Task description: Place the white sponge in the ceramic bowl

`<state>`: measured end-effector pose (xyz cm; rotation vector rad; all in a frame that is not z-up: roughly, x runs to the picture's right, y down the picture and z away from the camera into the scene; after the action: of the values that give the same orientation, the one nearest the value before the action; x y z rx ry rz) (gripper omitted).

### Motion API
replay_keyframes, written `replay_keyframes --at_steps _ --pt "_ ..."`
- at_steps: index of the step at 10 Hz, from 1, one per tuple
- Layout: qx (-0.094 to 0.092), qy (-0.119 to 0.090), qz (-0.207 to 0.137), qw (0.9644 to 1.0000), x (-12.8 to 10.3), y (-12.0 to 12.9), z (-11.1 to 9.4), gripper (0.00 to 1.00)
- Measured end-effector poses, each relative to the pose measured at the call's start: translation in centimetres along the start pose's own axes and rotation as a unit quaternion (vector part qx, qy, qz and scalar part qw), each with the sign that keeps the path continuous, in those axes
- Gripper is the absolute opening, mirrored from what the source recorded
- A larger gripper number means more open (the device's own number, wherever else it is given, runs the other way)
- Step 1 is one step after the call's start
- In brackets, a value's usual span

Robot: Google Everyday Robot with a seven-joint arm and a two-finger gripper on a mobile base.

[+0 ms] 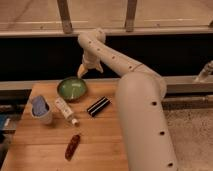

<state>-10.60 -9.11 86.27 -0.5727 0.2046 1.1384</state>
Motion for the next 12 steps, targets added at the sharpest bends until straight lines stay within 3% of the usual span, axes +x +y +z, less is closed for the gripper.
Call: replay_keyframes --at_steps 3,5,7,8,10,12 --pt "0.021 0.001 -0.057 0.9982 -0.9 4.0 -0.5 0.80" --pt "0.029 0.001 -0.096 0.9949 -1.7 6.8 -0.8 0.80" --pt "0.031 0.003 -0.128 0.9912 -2.1 9.0 -1.1 0.80" --pt "0.020 0.002 -0.142 0.9896 -2.1 10.9 -1.3 0.80" --pt "0.028 0.005 -0.138 0.9900 -2.0 9.9 -1.3 0.80" --pt "0.022 0.005 -0.140 0.9899 -1.9 10.5 -1.3 0.80"
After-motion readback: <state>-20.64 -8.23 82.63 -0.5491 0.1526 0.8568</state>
